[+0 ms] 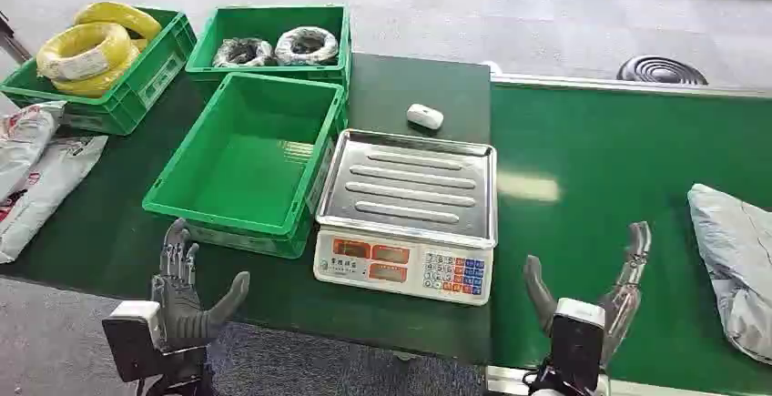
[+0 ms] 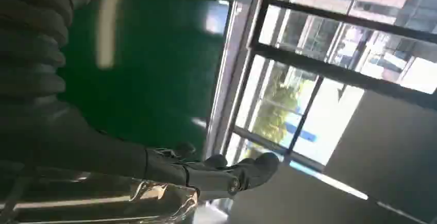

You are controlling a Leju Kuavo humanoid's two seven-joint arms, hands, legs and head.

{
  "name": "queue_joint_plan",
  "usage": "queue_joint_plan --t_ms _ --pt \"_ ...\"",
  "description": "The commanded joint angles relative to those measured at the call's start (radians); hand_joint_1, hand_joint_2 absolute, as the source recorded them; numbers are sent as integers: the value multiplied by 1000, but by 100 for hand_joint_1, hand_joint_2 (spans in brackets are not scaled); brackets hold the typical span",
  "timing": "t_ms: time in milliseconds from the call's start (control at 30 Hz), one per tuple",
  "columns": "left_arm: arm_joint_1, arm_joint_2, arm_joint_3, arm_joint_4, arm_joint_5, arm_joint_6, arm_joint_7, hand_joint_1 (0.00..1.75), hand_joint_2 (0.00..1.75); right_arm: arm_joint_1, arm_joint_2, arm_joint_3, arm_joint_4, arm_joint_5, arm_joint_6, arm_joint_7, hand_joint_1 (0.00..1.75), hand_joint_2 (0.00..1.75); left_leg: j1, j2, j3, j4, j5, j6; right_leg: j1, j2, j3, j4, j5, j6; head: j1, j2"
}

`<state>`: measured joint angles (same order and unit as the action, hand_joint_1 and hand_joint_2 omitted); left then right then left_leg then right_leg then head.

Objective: Moved the parcel from conveyor to table for the left to box.

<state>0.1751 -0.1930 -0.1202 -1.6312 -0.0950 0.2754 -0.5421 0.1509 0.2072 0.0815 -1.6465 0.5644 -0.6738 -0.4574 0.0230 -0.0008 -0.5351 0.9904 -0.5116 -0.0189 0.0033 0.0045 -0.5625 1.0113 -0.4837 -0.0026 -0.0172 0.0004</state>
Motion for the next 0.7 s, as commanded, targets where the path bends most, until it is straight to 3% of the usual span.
queue_joint_plan --t_ms 33,133,167,200,300,367,400,700 --pt "-7 27 -25 58 9 -2 2 0 175 -36 79 -351 -8 181 -24 15 0 175 -2 -2 1 -2 1 2 -1 -2 1 -2 0 1 0 0" --pt "-13 26 -29 67 9 -10 9 0 175 -107 111 -558 42 382 -24 110 0 175 -4 -1 1 -5 3 2 -3 -2 1 -3 2 1 0 0" --pt "-15 27 -29 71 9 -8 11 0 175 -131 83 -585 96 439 -24 169 0 175 -2 -1 1 -1 1 1 -2 -1 1 -1 1 1 0 0" --pt "-16 31 -30 76 10 -8 12 0 175 -148 45 -591 137 439 -24 193 0 175 -3 -2 1 -3 2 2 -3 -2 1 -2 1 1 0 0" --pt "-16 32 -29 78 11 -9 12 0 175 -152 39 -594 144 433 -24 190 0 175 -1 -2 1 -2 1 1 -1 -2 2 -2 1 1 0 0" --pt "-16 40 -32 81 15 -9 12 0 175 -174 31 -616 196 513 -24 264 0 175 -3 -3 2 -4 3 3 -3 -3 3 -4 2 2 1 0" --pt "-18 50 -37 88 23 -8 10 0 175 -191 -17 -602 256 546 -24 333 0 175 -2 -1 2 -2 1 1 -2 0 2 -2 1 1 0 0" --pt "-18 52 -36 91 27 -8 7 0 175 -203 -41 -603 283 538 -24 341 0 175 -1 -2 2 -1 0 1 -1 0 2 -1 1 1 0 0"
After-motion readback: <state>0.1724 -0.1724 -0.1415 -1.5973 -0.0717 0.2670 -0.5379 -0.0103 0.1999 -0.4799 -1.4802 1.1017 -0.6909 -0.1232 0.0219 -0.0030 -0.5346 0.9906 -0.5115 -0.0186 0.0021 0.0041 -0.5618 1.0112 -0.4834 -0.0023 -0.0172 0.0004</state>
